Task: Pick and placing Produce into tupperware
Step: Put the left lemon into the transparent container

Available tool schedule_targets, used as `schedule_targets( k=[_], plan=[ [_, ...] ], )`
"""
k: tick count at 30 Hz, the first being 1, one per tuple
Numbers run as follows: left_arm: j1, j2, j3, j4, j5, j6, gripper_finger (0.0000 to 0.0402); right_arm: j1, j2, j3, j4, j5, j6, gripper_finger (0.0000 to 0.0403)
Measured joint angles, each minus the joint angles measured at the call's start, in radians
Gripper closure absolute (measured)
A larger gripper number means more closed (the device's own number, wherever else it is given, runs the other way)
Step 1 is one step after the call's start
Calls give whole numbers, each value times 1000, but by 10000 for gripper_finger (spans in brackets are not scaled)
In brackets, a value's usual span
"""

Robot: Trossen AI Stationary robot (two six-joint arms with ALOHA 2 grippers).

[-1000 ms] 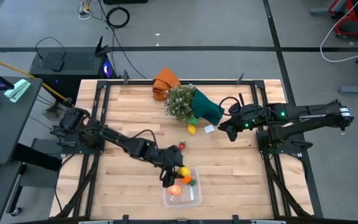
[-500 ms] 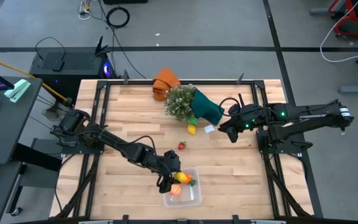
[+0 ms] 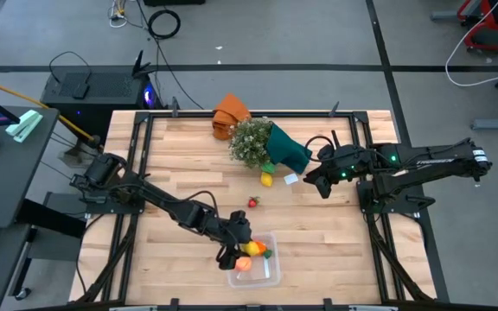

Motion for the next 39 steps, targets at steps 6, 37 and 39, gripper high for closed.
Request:
schedule_targets(
  k=[6, 37, 39],
  plan=[
    [2, 19, 0, 12, 29, 27, 184, 0, 0, 0, 0, 0, 0, 318],
    [5, 205, 202, -168, 53, 152, 179, 0, 0, 1, -13, 0, 10, 318],
    [5, 205, 202, -173, 53, 151, 175, 0, 0, 1, -12, 0, 10, 318]
  ],
)
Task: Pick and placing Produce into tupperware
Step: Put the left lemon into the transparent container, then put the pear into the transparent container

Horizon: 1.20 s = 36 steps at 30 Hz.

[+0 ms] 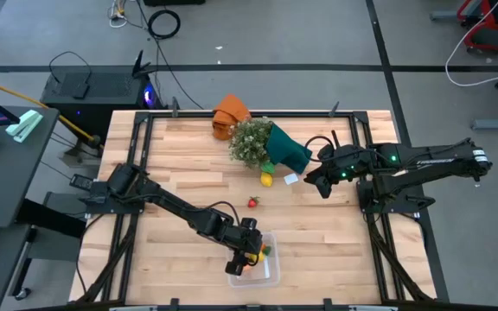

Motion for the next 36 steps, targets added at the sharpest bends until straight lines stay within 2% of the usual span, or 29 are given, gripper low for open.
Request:
schedule_targets(
  k=[10, 18, 24, 28, 31, 36],
  plan=[
    [0, 1, -2, -27, 2, -2, 132, 0, 0, 0, 0, -2, -7, 318],
    [0, 1, 1, -26, 1, -6, 136, 0, 0, 0, -2, -3, -8, 318],
    [0, 1, 63, -34, -19, 20, 136, 0, 0, 0, -3, -7, -10, 318],
    [4, 0, 134, -82, -51, 67, 139, 0, 0, 0, -3, -7, -10, 318],
    [17, 0, 179, -197, -100, 75, 144, 0, 0, 0, -4, -13, -11, 318],
    [90, -8, 202, -303, -116, -52, 156, 0, 0, 0, -14, -23, -24, 318]
  ],
)
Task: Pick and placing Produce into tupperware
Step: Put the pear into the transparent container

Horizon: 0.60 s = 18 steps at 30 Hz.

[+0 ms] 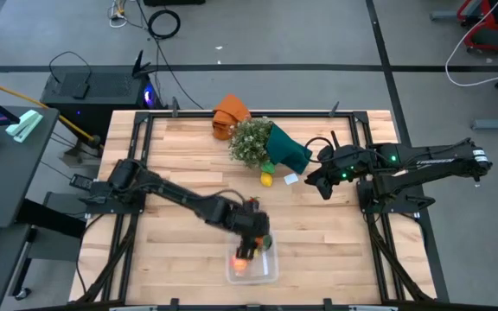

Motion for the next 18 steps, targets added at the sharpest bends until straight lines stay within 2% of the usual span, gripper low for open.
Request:
schedule_targets(
  k=[10, 18],
  plan=[
    [85, -84, 0, 144, -29, -109, 197, 0, -34, -2, -41, -7, -29, 318],
    [114, -159, -57, 125, -70, -136, 224, 0, -127, -2, -128, -3, -3, 318]
  ],
)
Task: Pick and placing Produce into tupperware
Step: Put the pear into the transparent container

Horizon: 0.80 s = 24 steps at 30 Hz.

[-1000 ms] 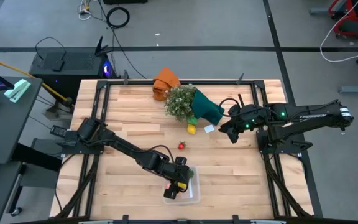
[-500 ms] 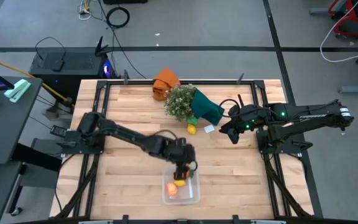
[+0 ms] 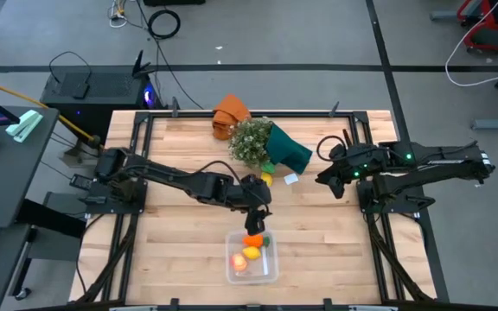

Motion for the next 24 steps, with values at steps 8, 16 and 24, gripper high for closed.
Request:
schedule_targets(
  k=[8, 16, 24],
  plan=[
    [6, -111, -169, 21, -58, -99, 228, 16, -92, 0, -47, 53, 62, 318],
    [0, -271, -350, 68, -161, -190, 237, 146, -109, -54, -37, 169, 198, 318],
    [-7, -423, -488, 86, -218, -236, 247, 351, -91, -272, 271, 353, 390, 318]
  ],
)
